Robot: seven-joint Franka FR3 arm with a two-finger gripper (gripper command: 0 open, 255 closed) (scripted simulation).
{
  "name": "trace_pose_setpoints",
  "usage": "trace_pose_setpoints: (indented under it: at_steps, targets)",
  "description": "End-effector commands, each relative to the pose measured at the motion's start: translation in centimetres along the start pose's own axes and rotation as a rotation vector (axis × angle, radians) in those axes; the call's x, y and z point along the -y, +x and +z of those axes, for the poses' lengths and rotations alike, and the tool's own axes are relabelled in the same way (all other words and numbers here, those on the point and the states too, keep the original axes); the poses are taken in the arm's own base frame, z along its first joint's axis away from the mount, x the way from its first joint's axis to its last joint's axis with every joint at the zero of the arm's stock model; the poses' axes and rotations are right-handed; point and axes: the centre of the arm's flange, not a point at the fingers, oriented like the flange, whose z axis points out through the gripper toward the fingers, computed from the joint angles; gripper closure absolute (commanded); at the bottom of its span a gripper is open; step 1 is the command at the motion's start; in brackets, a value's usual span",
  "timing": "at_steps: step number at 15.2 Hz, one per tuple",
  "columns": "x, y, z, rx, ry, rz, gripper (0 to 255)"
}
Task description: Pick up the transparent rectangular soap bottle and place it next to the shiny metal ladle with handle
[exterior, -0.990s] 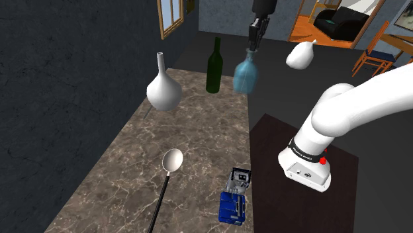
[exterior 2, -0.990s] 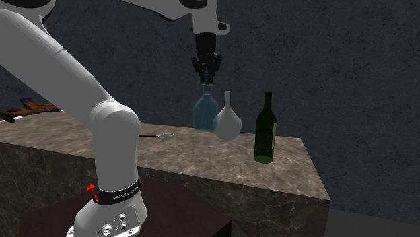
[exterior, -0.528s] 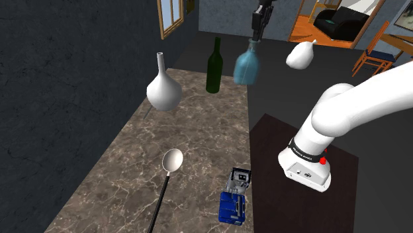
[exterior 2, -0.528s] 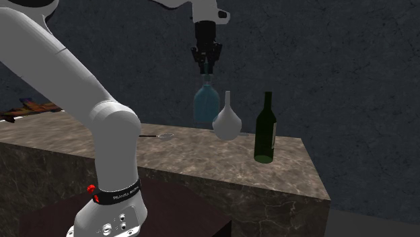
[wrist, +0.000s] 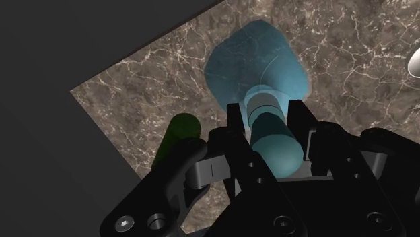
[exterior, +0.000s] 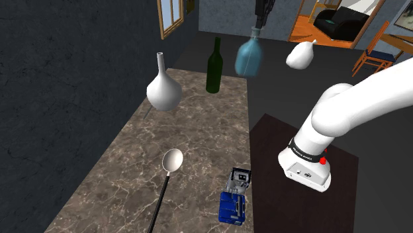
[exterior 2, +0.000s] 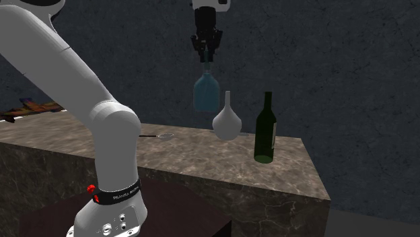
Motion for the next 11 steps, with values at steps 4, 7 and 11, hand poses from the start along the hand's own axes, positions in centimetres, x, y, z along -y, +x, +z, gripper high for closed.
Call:
trace_pose_setpoints:
  at_steps: [4,7,11]
  targets:
    - [0.0,0.0,-2.6,0.000,0.000,0.000,255]
    - [-0.1,0.0,-3.9,0.000,0.000,0.000,255]
    - [5.1,-1.0,-4.1,0.000,0.000,0.000,255]
